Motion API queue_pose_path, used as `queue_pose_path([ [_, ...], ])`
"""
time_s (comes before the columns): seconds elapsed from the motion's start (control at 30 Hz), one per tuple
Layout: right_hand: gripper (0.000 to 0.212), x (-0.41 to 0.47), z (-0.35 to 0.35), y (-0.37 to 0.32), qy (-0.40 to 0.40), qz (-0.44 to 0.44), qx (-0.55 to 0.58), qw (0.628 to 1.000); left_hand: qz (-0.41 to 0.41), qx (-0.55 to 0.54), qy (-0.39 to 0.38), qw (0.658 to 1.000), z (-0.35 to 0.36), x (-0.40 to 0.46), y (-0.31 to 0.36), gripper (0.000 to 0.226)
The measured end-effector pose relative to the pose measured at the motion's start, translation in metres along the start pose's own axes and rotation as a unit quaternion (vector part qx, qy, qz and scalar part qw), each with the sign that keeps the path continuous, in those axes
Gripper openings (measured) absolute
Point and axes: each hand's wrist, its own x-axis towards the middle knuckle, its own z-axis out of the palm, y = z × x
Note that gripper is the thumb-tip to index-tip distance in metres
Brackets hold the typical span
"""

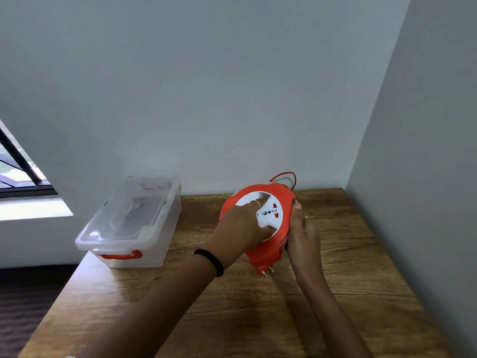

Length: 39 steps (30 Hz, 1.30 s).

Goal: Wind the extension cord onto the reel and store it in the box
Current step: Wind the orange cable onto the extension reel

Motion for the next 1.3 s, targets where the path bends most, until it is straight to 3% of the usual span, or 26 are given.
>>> queue_pose_path([
  [0.17, 0.04, 0.007, -0.008, -0.001, -0.022, 0.032, 0.029, 0.999, 0.085, 0.077, -0.057, 0.992, -0.01, 0.006, -0.007, 0.069],
  [0.27, 0.047, 0.009, -0.008, 0.001, -0.031, 0.054, 0.023, 0.998, 0.144, 0.145, -0.085, 0.975, -0.02, 0.009, -0.011, 0.065],
  [0.5, 0.055, 0.005, -0.009, 0.008, -0.08, 0.084, 0.039, 0.992, 0.261, 0.342, -0.163, 0.888, -0.042, 0.006, -0.014, 0.067],
  [0.63, 0.043, 0.002, -0.008, 0.011, -0.092, 0.082, 0.065, 0.99, 0.298, 0.394, -0.142, 0.858, -0.05, 0.001, -0.016, 0.066],
  [0.7, 0.042, 0.005, -0.008, 0.009, -0.085, 0.074, 0.061, 0.992, 0.293, 0.372, -0.121, 0.873, -0.049, 0.001, -0.02, 0.066],
  [0.87, 0.06, 0.009, -0.011, 0.002, -0.039, 0.076, 0.022, 0.996, 0.212, 0.182, -0.019, 0.96, -0.052, 0.0, -0.028, 0.061],
  [1.0, 0.047, 0.012, -0.014, 0.001, -0.022, 0.072, 0.026, 0.997, 0.136, 0.155, 0.075, 0.976, -0.042, -0.004, -0.024, 0.058],
  [1.17, 0.035, 0.012, -0.014, 0.0, -0.03, 0.042, 0.04, 0.998, 0.097, 0.143, 0.073, 0.982, -0.021, -0.01, -0.009, 0.067],
  [1.3, 0.034, 0.01, -0.012, -0.001, -0.029, 0.034, 0.044, 0.998, 0.048, 0.074, 0.024, 0.996, -0.013, -0.01, -0.001, 0.074],
])
